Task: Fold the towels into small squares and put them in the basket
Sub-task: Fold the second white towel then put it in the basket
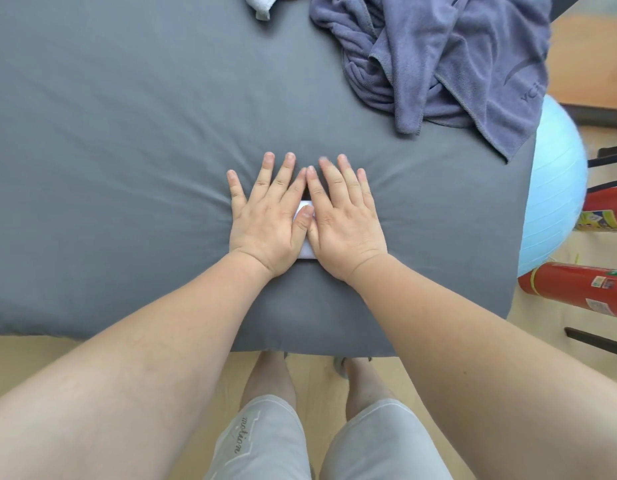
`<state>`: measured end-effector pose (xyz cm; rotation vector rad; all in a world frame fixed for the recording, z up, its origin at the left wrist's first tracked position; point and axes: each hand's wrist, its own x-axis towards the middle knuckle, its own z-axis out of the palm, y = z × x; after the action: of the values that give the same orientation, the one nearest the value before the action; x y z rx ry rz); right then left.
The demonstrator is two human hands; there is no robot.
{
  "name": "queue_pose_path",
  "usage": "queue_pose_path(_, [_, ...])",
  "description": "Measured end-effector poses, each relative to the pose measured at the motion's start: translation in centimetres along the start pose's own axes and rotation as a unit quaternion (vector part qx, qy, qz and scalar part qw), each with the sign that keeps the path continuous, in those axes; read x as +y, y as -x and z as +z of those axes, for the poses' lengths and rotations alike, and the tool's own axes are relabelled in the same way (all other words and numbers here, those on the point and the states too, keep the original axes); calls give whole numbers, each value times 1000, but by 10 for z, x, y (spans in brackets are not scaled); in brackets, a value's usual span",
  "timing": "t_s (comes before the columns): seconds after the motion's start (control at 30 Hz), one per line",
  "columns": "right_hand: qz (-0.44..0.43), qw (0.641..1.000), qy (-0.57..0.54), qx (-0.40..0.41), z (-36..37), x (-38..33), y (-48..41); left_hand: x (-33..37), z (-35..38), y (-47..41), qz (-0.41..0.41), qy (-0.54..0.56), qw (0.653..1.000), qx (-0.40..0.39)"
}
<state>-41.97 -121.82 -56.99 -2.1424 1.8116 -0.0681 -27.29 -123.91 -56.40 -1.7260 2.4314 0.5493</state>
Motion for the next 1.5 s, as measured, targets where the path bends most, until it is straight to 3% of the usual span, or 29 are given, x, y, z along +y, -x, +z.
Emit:
queue_pose_path(0.13, [-61,997,40,-11,-19,1,25,-10,-19,23,38,28,999,-16])
queue_pose_path(0.27, [-45,986,85,-134,-49,-6,36,-13,-37,47,88,24,991,-97])
queue_pose_path(0.33, [-51,979,100,-172,-66,-18,38,-9,-49,55,79,32,988,-126])
queue_pose_path(0.5, [-13,981,105,-165,-120,-53,51,-6,-111,74,-9,166,975,-147])
queue_pose_path(0.6, [23,983,56,-175,-162,-73,64,-9,-167,89,-2,201,965,-165])
queue_pose_path(0.73, [62,981,-70,-172,-228,-104,79,-15,-243,120,-42,315,942,-112])
queue_pose_path(0.9, [80,969,-217,-85,-304,-130,87,-23,-303,156,-92,531,842,-34])
queue_pose_path(1.0, [53,962,-261,-59,-331,-138,90,-23,-327,167,-84,597,798,-6])
queue_pose_path(1.23, [12,907,-413,-75,-354,-148,86,-28,-351,188,-109,614,778,74])
queue_pose_path(1.37, [16,861,-506,-50,-359,-158,75,-37,-359,197,-101,624,769,97])
queue_pose_path(1.5, [23,843,-538,-26,-350,-187,63,-61,-367,200,-95,628,764,113])
